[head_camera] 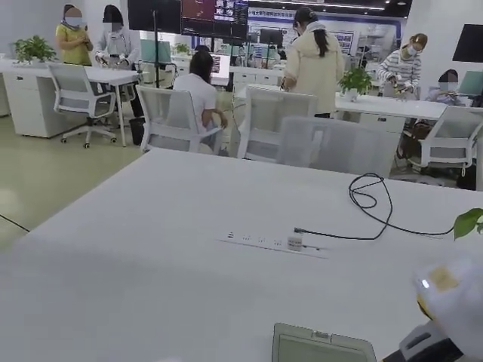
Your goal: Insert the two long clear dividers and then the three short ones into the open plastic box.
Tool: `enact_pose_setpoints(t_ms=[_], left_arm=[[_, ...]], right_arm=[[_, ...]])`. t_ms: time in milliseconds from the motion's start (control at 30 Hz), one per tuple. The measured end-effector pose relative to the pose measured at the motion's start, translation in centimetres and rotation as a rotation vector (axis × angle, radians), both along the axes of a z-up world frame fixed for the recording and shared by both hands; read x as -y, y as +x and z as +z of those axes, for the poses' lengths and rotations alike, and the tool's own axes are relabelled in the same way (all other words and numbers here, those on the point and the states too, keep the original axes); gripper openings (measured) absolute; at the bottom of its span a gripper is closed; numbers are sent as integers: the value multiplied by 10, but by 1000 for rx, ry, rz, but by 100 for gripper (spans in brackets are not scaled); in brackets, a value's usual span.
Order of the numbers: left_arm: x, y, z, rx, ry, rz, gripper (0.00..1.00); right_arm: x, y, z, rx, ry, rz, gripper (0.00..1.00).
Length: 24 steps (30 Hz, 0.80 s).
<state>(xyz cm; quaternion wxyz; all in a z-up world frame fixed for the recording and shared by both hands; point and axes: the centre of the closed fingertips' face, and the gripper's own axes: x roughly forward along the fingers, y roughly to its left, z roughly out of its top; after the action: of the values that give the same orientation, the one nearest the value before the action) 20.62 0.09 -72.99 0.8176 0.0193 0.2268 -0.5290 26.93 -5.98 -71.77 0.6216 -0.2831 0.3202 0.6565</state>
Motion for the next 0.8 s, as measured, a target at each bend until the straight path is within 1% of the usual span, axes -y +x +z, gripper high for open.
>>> enact_pose_setpoints(t_ms=[67,133,300,367,433,600,667,700,767,800], left_arm=[[-1,0,-2,-3,3,4,88],[-2,-1,-4,-14,2,6,91],[-3,-2,-6,-20,-3,8,95],[-3,-2,-7,-17,-4,6,96],[-3,-2,-6,-16,-10,9,98],[-2,-3,-7,-19,-9,5,97],[-2,-3,-6,-22,-12,5,98],[-1,-3,-7,-23,-12,5,98],[-1,-4,-7,-25,-11,5,98],[-1,-4,-7,-26,-12,5,98]], right_arm=[[1,2,-6,9,-7,3,3],[1,2,-11,3,-9,-2,3],[3,6,-24,1,-10,-25,3],[3,7,-27,-4,-11,-31,3],[3,7,-30,-4,-14,-33,3],[3,7,-37,-6,-18,-37,3],[5,7,-39,7,-28,-28,3],[3,7,-37,0,-16,-34,3],[4,7,-41,15,-27,-24,3],[4,7,-41,11,-26,-26,3]])
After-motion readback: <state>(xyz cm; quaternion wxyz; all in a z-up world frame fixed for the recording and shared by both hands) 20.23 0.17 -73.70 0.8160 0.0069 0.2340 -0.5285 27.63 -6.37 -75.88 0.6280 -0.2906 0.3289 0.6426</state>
